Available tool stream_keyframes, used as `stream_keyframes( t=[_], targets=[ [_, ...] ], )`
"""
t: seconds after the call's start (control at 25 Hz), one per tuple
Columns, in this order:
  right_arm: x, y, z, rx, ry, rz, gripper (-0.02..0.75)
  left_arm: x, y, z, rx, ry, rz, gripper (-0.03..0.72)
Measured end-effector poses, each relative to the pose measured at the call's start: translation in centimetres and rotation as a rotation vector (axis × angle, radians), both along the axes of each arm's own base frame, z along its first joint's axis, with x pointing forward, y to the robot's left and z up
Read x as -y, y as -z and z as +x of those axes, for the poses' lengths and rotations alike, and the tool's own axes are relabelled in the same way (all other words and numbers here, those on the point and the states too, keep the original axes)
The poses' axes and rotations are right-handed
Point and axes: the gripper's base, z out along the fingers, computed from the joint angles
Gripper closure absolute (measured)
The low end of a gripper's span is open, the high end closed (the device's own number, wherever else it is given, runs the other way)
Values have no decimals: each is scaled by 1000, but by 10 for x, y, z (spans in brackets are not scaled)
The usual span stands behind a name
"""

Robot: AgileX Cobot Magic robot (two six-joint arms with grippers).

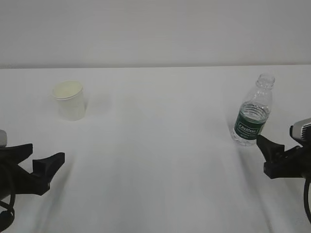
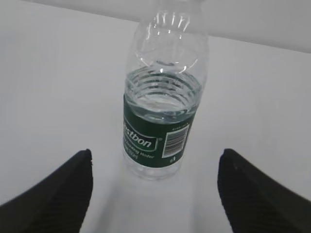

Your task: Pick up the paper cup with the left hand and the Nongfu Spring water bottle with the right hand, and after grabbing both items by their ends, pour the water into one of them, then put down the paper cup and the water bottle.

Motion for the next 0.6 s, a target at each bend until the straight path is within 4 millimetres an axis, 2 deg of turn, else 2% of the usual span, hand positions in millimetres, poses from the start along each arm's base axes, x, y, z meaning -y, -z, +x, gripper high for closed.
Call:
stream_keyframes(
  t=[0.2,0.6],
  targets=[
    [-1,8,9,-20,5,11,136,-1,7,-1,-32,-4,12,84],
    [-4,23,31,-48,18,43,134,-2,7,3,-23,-29,11,96]
  ],
)
